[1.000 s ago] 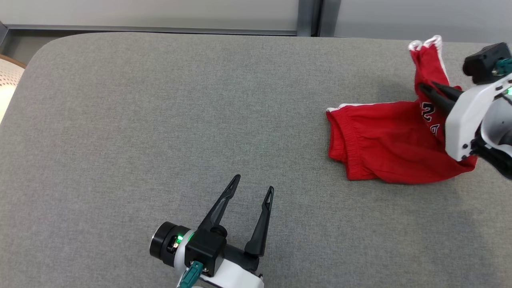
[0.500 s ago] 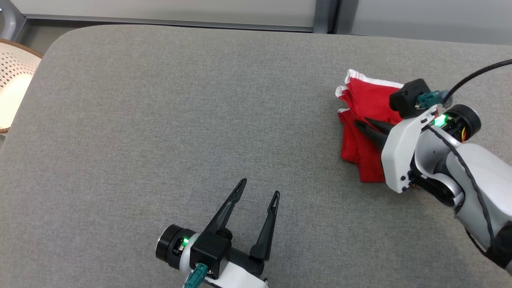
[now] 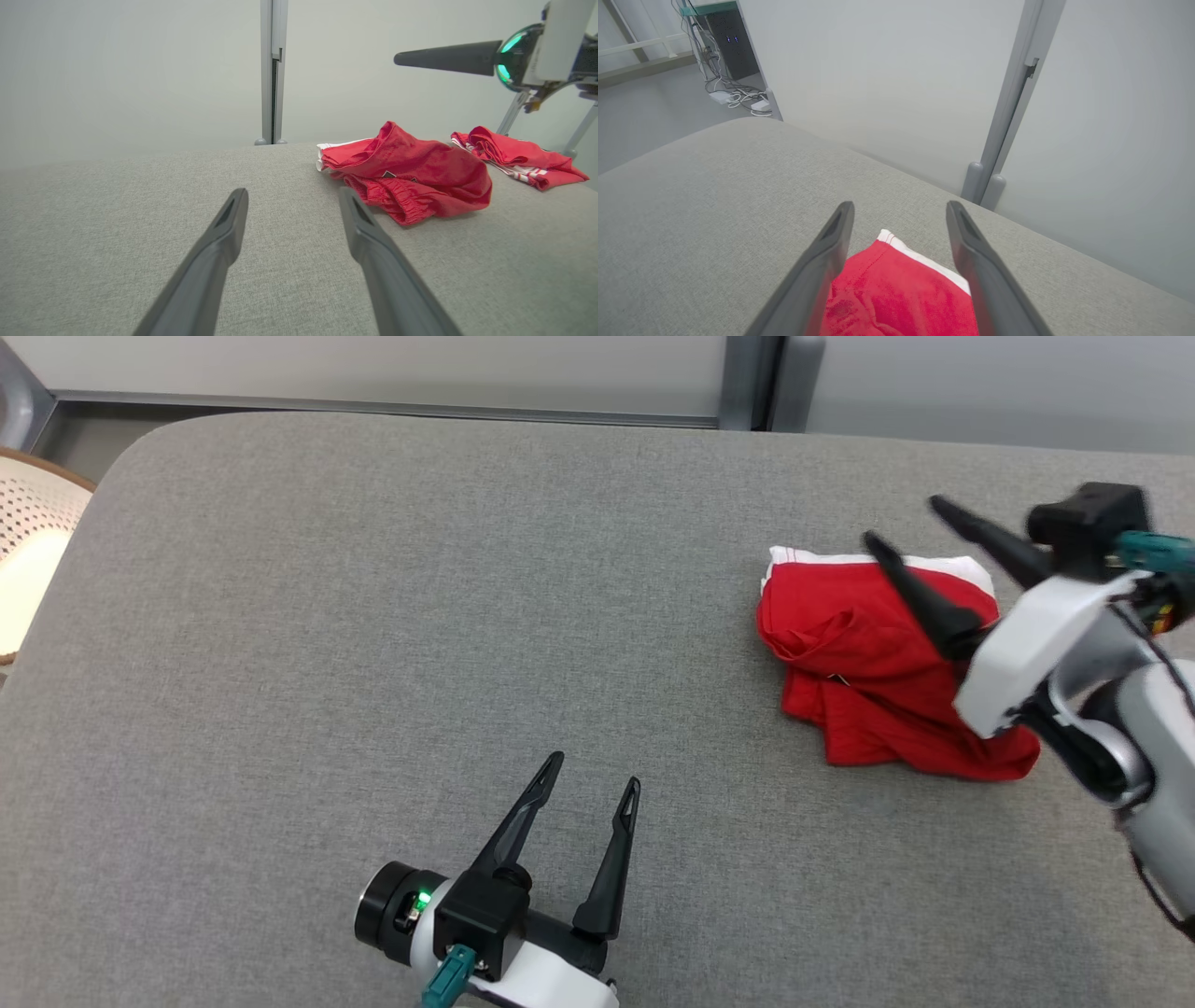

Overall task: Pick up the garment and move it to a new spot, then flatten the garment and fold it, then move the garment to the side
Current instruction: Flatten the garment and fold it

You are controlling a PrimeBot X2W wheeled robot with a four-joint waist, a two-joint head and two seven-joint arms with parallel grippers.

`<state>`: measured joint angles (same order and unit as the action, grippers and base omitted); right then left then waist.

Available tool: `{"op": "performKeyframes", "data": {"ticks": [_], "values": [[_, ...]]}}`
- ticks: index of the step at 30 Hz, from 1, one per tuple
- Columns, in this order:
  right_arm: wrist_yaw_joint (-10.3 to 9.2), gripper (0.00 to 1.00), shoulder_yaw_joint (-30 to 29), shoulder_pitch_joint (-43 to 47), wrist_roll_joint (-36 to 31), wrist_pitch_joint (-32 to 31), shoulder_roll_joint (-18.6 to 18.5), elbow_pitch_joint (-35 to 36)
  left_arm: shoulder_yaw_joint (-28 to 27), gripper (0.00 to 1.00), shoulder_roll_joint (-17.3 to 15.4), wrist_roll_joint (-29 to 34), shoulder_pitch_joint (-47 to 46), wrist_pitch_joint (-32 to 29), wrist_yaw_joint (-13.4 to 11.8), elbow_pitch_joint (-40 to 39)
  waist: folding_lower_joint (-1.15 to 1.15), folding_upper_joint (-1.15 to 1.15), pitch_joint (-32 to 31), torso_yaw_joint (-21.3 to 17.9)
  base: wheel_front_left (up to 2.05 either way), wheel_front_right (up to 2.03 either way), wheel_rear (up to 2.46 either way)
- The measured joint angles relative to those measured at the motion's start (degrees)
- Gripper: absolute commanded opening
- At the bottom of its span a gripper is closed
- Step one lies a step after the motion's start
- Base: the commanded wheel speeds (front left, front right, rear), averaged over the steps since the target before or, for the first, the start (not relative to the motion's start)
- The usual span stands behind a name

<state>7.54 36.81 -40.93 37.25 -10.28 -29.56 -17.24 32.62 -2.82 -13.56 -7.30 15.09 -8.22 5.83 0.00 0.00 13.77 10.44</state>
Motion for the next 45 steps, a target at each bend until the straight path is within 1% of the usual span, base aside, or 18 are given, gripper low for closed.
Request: {"op": "performKeyframes", "data": {"ticks": [3, 5, 8, 9, 10, 12, 18, 21, 22, 24, 25, 26, 36, 38, 40, 45], "values": [[-0.01, 1.00, -6.06, 2.92, -3.07, 4.38, -2.83, -0.94, -0.66, 1.00, 0.02, 0.05, 0.31, 0.01, -0.18, -0.16, 0.00, 0.00, -0.70, -0.82, 0.00, 0.00, 0.00], [-0.01, 1.00, -9.26, 5.43, -5.16, 6.17, -4.42, -2.43, -1.07, 1.00, 0.02, 0.30, 0.80, 0.00, -0.19, -0.27, 0.00, 0.00, -1.15, -1.45, 0.00, 0.00, 0.00], [-0.03, 1.00, -11.01, 9.39, -7.26, 7.30, -6.52, -4.27, -1.43, 1.00, 0.02, 0.46, 1.13, 0.00, -0.04, -0.53, 0.00, 0.00, -1.50, -2.34, 0.00, 0.00, 0.00], [-0.04, 0.89, -10.77, 10.45, -7.39, 7.30, -7.06, -4.60, -1.46, 1.00, 0.03, 0.51, 1.13, 0.00, 0.10, -0.63, 0.00, 0.00, -1.48, -2.51, 0.00, 0.00, 0.00], [-0.04, 0.52, -10.17, 11.29, -7.28, 7.36, -7.51, -4.74, -1.46, 1.00, 0.03, 0.55, 1.13, 0.00, 0.14, -0.68, 0.00, 0.00, -1.38, -2.59, 0.00, 0.00, 0.00], [-0.02, 0.00, -8.01, 12.04, -6.33, 8.03, -8.40, -4.69, -1.43, 1.00, 0.01, 0.65, 1.10, 0.00, 0.40, -0.76, 0.00, 0.00, -1.04, -2.63, 0.00, 0.00, 0.00], [-0.03, 0.00, -0.01, 11.44, -2.10, 9.31, -12.46, -6.83, -1.09, 1.00, 0.02, 0.86, 0.66, 0.00, 0.86, -0.62, 0.00, 0.00, 0.52, -1.81, 0.00, 0.00, 0.00], [-0.03, 0.00, 4.38, 9.72, 0.23, 10.40, -13.23, -7.27, -0.86, 1.00, 0.02, 0.85, 0.20, 0.00, 1.10, -0.43, 0.00, 0.00, 1.05, -1.07, 0.00, 0.00, 0.00], [-0.03, 0.00, 4.38, 9.72, 0.23, 10.40, -13.23, -7.27, -0.86, 1.00, 0.02, 0.85, 0.20, 0.00, 1.10, -0.43, 0.00, 0.00, 1.05, -1.07, 0.00, 0.00, 0.00], [-0.03, 0.00, 7.17, 8.91, 1.88, 11.13, -13.47, -6.87, -0.91, 1.00, 0.02, 0.81, 0.07, 0.00, 1.07, -0.37, 0.00, 0.00, 1.21, -0.72, 0.00, 0.00, 0.00], [-0.03, 0.00, 10.11, 8.53, 3.09, 11.44, -14.05, -5.81, -1.02, 1.00, 0.00, 0.68, 0.07, 0.01, 0.90, -0.34, 0.00, 0.00, 1.21, -0.66, 0.00, 0.00, 0.00], [-0.03, 0.00, 10.11, 8.53, 3.09, 11.44, -14.05, -5.81, -1.02, 1.00, 0.00, 0.68, 0.07, 0.01, 0.90, -0.34, 0.00, 0.00, 1.21, -0.66, 0.00, 0.00, 0.00], [-0.03, 0.00, 23.06, 8.36, 8.18, 12.78, -19.36, 2.83, -1.35, 1.00, 0.02, 0.67, 0.14, 0.00, 0.59, -0.57, 0.00, 0.00, 0.49, -1.99, 0.00, 0.00, 0.00], [-0.03, 0.00, 24.76, 8.35, 8.96, 12.71, -20.25, 3.90, -1.29, 1.00, 0.02, 0.66, 0.14, 0.00, 0.59, -0.65, 0.00, 0.00, 0.36, -2.10, 0.00, 0.00, 0.00], [-0.03, 0.00, 25.21, 8.20, 9.89, 12.92, -20.72, 4.89, -1.19, 1.00, 0.02, 0.59, 0.16, 0.00, 0.59, -0.70, 0.00, 0.00, 0.24, -2.07, 0.00, 0.00, 0.00], [-0.03, 0.00, 22.50, 4.53, 11.14, 16.37, -21.09, 5.20, -1.16, 1.00, 0.02, 0.57, 0.39, 0.00, 0.60, -0.79, 0.00, 0.00, 0.26, -1.64, 0.00, 0.00, 0.00]]}}
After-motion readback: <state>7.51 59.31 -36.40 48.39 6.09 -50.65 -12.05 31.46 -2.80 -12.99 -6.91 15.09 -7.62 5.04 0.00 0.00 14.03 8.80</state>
